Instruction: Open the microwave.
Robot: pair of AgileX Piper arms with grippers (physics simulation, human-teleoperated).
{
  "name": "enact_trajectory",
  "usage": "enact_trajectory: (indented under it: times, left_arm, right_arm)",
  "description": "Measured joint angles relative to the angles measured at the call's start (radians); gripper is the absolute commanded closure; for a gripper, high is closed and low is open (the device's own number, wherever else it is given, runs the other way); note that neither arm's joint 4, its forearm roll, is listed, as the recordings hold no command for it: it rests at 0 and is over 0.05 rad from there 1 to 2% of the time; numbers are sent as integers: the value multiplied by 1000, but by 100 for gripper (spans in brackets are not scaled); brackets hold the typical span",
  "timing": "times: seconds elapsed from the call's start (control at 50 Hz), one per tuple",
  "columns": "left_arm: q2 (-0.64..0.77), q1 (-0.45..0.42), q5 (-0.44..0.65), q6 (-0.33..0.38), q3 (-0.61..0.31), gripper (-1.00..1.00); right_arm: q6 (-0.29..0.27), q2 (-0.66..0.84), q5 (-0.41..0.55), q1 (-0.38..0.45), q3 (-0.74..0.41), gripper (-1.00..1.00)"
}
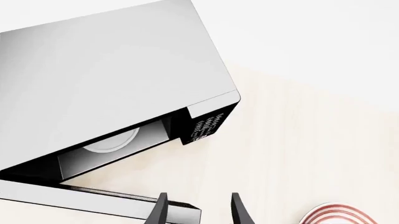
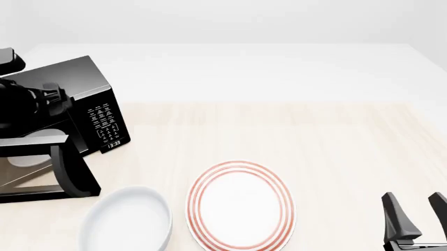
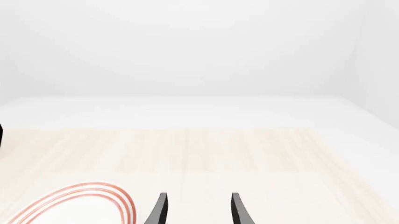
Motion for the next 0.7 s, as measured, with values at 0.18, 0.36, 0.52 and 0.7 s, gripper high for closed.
enact_trajectory:
  times: [0.18,0.36,0.52,0.7]
  left_arm:
    - [11,9,-6,4,11,-100]
    - [24,20,-13,11,14,-100]
    - [39,29,-23,14,13,-100]
    - [56,36,-35,15,13,-100]
  right_arm:
    - [0,0,0,0,0,-100]
    - [0,0,0,0,0,-100]
    - [0,0,0,0,0,-100]
    - [0,0,0,0,0,-100]
